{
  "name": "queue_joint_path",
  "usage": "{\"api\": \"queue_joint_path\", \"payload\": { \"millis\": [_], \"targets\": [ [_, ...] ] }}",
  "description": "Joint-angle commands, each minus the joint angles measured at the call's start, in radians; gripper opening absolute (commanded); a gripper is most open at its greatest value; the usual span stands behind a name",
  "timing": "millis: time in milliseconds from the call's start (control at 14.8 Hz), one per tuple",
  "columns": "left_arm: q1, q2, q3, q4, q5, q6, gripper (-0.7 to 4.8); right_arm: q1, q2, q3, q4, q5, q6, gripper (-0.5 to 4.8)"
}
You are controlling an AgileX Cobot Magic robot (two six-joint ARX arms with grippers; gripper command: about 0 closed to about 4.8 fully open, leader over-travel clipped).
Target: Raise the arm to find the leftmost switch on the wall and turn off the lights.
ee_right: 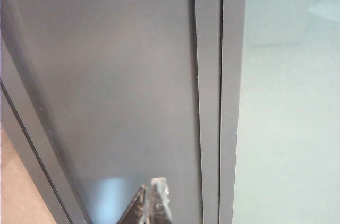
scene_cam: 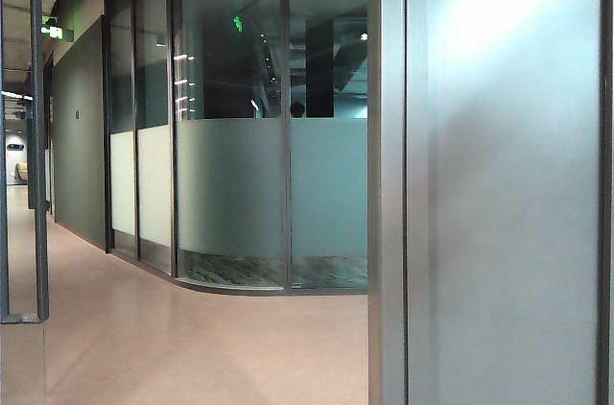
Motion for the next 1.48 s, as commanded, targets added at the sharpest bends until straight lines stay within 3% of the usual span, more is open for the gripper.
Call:
{"api": "queue_joint_path", "payload": {
  "millis": [67,540,945,1214,1484],
  "targets": [
    [0.002,-0.001,0.002,0.013,0.000,0.000,-0.05,0.001,-0.003,0.001,0.018,0.004,-0.002,-0.01],
    [0.002,-0.001,0.002,0.025,0.000,0.000,-0.04,0.001,-0.002,0.001,0.019,0.004,-0.002,-0.01],
    [0.001,-0.001,0.029,0.397,0.065,-0.088,-0.05,0.002,-0.002,0.063,0.360,-0.029,0.118,0.00],
    [0.001,0.014,0.247,0.393,0.031,-0.089,-0.05,0.000,0.022,0.323,0.376,-0.018,0.108,0.00],
    [0.001,0.364,0.692,0.393,0.054,-0.086,-0.05,0.001,0.333,0.714,0.358,-0.003,0.106,-0.01]
  ]
}}
